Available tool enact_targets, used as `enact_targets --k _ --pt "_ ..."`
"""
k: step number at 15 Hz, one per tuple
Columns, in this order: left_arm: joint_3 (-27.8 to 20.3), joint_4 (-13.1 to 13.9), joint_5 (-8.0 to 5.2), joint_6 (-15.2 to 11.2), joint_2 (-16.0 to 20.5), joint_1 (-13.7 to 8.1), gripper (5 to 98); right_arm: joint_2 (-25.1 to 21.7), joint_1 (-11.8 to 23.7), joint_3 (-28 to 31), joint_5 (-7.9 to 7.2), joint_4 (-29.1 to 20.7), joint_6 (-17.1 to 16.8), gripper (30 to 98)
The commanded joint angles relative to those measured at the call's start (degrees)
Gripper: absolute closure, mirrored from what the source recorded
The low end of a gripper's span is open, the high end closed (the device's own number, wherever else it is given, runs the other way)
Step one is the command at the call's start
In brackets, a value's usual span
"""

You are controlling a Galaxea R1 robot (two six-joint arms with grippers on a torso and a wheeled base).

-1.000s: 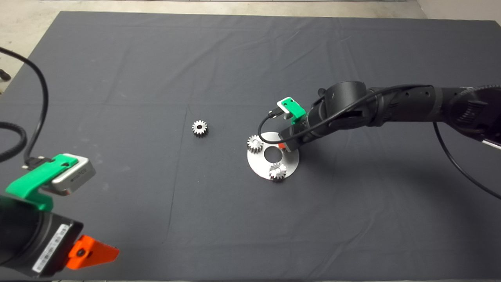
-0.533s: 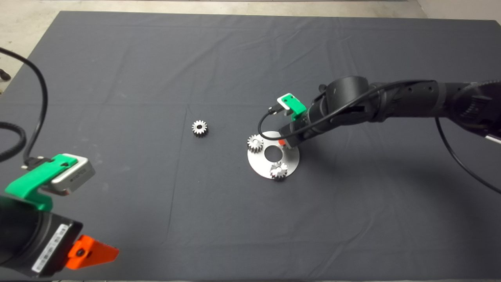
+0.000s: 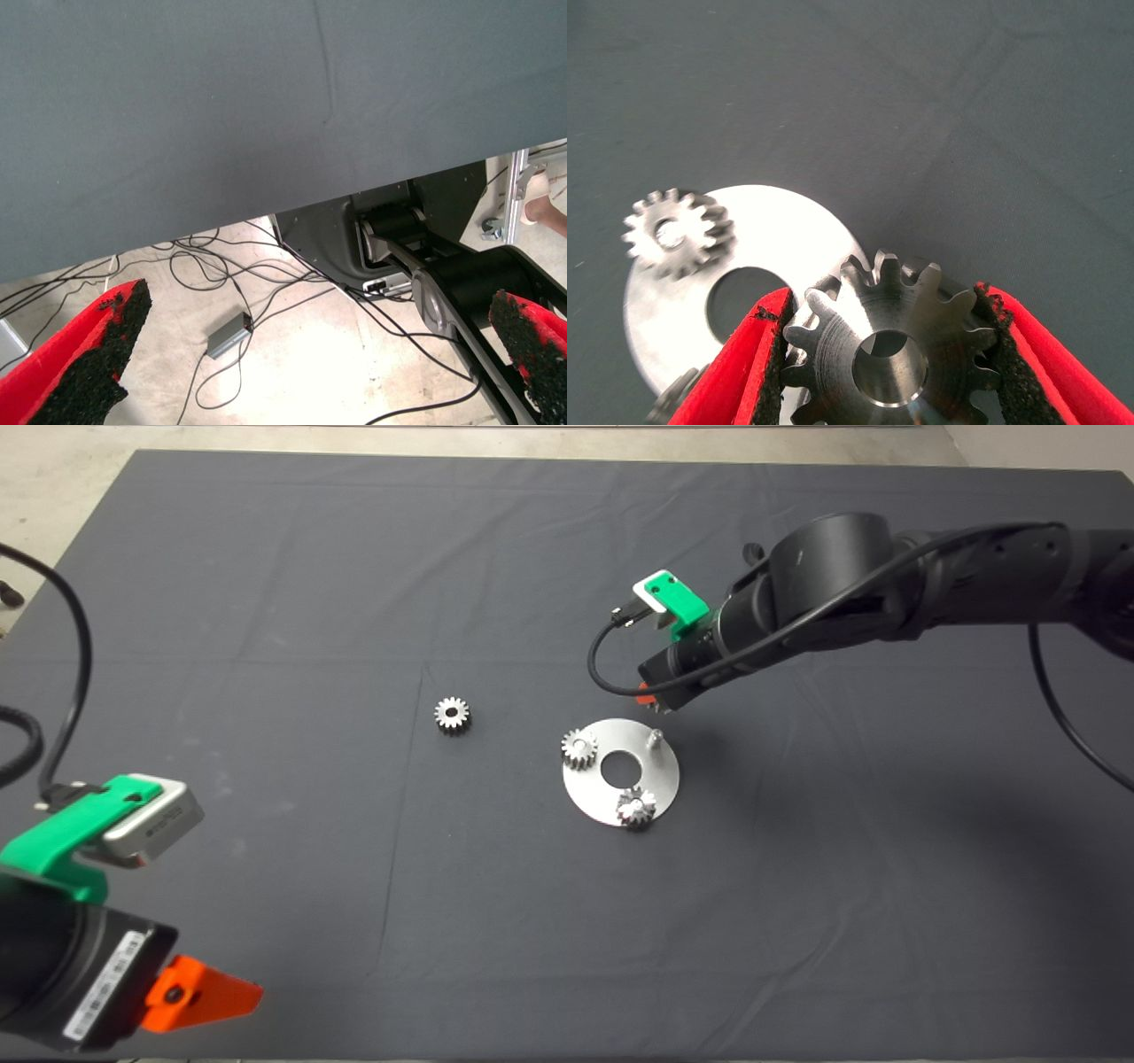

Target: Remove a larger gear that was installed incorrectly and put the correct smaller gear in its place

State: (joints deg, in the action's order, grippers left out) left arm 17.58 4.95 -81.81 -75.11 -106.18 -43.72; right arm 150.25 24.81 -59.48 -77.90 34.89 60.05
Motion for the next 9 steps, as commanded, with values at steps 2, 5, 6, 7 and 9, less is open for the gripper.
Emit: enact_targets --k 2,5,6,7,9 --pt "-0.7 0.8 0.07 0.2 -0.4 -0.8 5.3 -13.4 2.4 12.1 -4.46 -3.6 1.8 78.1" --pt "-0.7 0.8 1.09 0.2 -0.6 -0.8 5.3 -21.4 1.5 17.7 -4.72 -3.6 2.8 78.2" --pt "-0.7 0.8 1.3 0.3 -0.6 -0.8 5.3 -22.5 0.6 18.2 -4.72 -3.6 2.8 78.2" --pt "-0.6 0.8 1.3 0.3 -0.6 -0.8 5.3 -23.0 -0.2 18.3 -4.72 -3.6 2.9 78.2" --pt "-0.6 0.8 1.3 0.3 -0.5 -0.8 5.3 -23.1 -2.5 18.4 -4.8 -3.3 6.0 78.1"
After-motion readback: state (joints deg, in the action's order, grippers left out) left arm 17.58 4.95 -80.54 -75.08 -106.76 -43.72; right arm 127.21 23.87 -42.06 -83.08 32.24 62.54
